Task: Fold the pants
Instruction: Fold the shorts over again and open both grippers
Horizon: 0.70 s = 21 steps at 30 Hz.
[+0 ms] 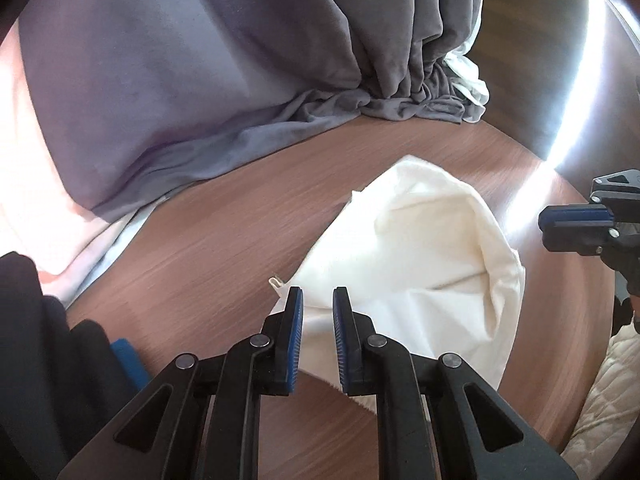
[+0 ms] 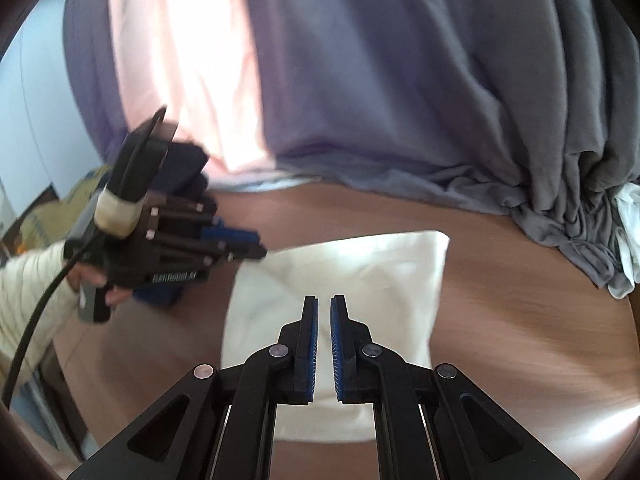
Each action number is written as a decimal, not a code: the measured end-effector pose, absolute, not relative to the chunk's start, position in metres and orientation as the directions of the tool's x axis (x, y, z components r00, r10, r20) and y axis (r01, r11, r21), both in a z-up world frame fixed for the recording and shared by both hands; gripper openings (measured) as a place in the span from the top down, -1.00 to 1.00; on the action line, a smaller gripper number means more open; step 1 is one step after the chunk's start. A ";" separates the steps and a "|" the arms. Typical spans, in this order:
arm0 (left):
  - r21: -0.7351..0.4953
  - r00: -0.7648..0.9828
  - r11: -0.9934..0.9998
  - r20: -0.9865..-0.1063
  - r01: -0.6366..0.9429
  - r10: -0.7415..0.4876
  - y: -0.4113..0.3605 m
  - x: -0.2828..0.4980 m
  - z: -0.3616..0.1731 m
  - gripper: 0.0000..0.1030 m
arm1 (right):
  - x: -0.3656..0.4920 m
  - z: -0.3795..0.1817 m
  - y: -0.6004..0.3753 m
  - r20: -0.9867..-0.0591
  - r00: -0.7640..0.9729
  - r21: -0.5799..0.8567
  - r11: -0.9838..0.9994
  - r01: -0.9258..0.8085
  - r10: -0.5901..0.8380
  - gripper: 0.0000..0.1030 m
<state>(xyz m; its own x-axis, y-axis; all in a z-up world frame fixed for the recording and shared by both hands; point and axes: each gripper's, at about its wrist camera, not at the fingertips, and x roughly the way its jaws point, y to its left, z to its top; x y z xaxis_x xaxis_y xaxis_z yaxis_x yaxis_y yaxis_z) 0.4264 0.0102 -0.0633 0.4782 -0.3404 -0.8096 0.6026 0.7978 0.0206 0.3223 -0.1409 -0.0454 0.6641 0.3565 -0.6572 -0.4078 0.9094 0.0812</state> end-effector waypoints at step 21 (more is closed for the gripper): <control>-0.098 0.404 0.890 -0.865 0.445 -0.298 0.016 0.472 -0.097 0.12 | 0.440 -0.082 -0.210 -0.749 0.622 0.231 0.970 -0.076 0.228 0.27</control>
<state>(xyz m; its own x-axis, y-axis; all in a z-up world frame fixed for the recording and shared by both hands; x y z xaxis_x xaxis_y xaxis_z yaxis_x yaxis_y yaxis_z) 0.4723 0.0158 -0.0971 0.4040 -0.2977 -0.8650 0.4455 0.8899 -0.0982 0.4400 -0.2099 -0.0820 0.6225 0.2275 -0.7488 -0.0763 0.9699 0.2313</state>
